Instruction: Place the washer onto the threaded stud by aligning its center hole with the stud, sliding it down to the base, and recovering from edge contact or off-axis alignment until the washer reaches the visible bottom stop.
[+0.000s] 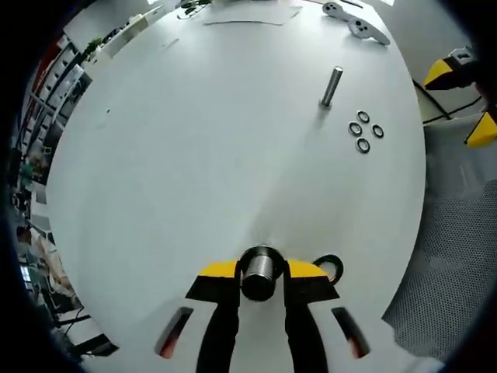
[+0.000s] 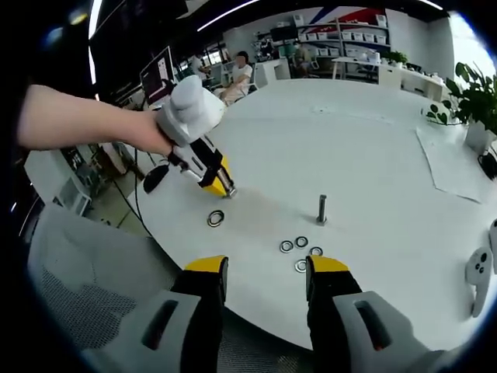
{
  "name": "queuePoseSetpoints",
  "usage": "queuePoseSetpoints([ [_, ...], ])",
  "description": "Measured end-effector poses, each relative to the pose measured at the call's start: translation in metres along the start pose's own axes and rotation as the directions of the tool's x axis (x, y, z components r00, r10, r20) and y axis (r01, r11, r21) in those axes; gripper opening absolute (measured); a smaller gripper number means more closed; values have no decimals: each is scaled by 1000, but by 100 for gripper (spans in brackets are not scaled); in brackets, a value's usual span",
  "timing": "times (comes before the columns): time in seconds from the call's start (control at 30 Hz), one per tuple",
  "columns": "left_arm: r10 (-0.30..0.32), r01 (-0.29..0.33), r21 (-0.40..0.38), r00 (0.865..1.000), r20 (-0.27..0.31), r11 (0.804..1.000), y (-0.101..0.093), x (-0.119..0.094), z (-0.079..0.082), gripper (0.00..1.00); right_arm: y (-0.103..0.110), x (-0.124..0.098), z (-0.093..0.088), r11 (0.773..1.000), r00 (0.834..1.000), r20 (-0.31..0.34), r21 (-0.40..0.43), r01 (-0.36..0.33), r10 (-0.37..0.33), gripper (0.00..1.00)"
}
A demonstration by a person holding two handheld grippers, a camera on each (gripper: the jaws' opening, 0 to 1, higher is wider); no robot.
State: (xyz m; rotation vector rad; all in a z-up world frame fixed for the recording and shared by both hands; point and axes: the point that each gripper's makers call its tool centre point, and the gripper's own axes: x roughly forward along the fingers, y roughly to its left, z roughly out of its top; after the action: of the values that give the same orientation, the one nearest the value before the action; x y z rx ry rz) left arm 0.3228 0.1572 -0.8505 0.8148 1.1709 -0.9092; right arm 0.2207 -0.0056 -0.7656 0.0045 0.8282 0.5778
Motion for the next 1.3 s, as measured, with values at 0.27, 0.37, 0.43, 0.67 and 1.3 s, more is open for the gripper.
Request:
queuePoseSetpoints([
  [0.27, -4, 4, -24, 1000, 0, 1000, 1, 2, 0, 19, 1, 0, -1, 1000, 1000, -3, 4, -4, 4, 43],
  [0.37, -4, 4, -33, 1000, 4, 999, 1, 1, -1, 20, 0, 0, 0, 1000, 1000, 3, 12, -5, 5, 43],
  [0.43, 20, -20, -76, 1000, 3, 997, 4, 0, -2, 20, 0, -1, 1, 1000, 1000, 6, 15, -4, 4, 43],
  [0.67, 27, -22, -99, 999, 43, 995, 1, -8, -4, 26, 1, 1, -1, 1000, 1000, -3, 11, -8, 8, 43],
  [1.3, 88, -48, -292, 988, 126, 955, -4, -38, -34, 25, 4, 1, -3, 1000, 1000, -12, -19, -11, 11, 43],
])
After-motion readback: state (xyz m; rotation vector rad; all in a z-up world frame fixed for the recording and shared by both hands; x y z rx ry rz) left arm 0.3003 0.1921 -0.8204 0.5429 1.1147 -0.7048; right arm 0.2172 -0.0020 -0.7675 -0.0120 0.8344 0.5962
